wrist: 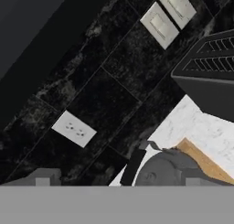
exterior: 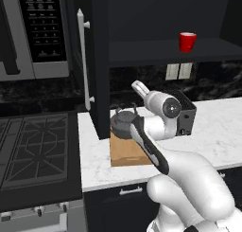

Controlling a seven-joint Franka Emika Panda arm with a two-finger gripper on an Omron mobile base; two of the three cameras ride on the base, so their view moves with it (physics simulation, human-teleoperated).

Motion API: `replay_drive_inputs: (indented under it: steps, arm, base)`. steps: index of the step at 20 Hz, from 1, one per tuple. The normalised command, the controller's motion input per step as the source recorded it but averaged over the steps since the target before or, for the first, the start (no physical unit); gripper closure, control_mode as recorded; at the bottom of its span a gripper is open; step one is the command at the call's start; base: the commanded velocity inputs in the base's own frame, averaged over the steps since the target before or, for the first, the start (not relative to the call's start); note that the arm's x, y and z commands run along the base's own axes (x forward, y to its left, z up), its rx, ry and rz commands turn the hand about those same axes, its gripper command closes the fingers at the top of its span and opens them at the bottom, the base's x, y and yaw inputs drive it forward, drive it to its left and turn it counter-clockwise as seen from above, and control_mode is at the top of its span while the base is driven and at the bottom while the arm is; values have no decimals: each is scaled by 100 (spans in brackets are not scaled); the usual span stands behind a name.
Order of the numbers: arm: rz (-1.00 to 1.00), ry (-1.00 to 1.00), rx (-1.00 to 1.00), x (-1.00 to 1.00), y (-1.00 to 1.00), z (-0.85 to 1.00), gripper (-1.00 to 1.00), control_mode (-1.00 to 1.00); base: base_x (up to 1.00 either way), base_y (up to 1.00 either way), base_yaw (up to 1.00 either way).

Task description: Pick the kettle from the counter and place it on the tray. Then pick the mug from the cabinet and place it on the tray. Then close the cabinet doors.

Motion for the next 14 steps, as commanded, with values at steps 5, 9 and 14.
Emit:
replay_drive_inputs:
  steps: [5, 9, 14]
  arm:
    - [0, 13, -19, -15, -26, 47, -100, -100]
    - [0, 11, -25, -28, -30, 25, -100, -100]
    - [5, 12, -33, -38, -53, 5, -100, -100]
  base:
    - [0, 0, 0]
    - [0, 0, 0]
    - [0, 0, 0]
